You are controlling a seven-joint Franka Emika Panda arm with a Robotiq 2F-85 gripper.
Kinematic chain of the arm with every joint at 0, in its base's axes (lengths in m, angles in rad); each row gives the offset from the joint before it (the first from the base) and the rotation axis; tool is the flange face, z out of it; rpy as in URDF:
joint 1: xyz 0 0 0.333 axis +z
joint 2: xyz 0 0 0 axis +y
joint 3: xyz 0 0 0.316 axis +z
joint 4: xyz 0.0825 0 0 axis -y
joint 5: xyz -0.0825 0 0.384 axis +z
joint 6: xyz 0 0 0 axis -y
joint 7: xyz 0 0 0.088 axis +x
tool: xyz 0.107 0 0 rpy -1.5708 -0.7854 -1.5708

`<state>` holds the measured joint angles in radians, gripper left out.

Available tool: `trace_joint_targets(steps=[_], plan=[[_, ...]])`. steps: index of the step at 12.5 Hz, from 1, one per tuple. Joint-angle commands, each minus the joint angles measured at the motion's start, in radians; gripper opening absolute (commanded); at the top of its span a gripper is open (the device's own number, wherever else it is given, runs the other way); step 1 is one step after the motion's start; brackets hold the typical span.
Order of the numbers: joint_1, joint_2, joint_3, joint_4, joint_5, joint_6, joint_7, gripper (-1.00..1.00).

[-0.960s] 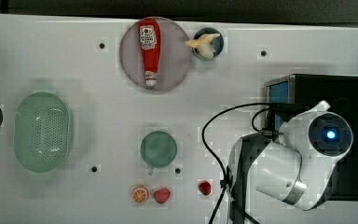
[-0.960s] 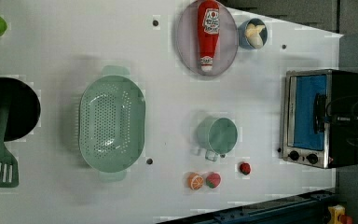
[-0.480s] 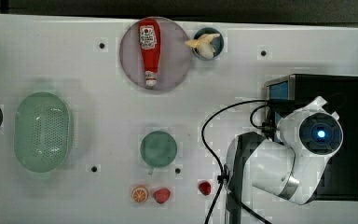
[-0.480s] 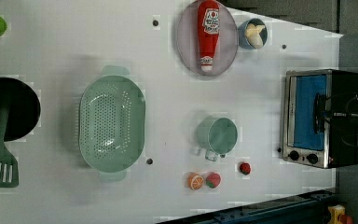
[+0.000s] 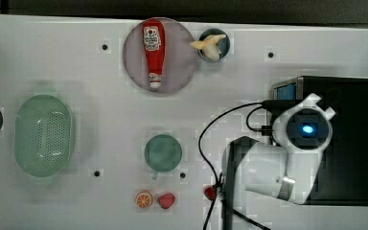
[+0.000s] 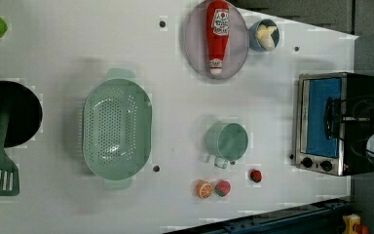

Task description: Flap open oven.

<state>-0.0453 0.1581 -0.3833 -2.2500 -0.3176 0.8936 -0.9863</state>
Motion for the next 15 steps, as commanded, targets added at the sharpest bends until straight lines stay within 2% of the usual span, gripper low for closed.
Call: trace_joint_targets(steps=[1,5,7,13,15], plan=[[0.069,0.014,0.068,-0.029,-0.108,-0.012,0.233,-0.65],[0.099,0.035,0.128,-0.046,-0.323,-0.063,0.497,-0.65],[0.110,0.059,0.146,-0.047,-0.397,-0.078,0.586,-0.65],[0.142,0.185,0.189,-0.033,-0.405,-0.076,0.697,-0.65],[0.165,0.240,0.193,-0.016,-0.460,-0.077,0.800,-0.65]])
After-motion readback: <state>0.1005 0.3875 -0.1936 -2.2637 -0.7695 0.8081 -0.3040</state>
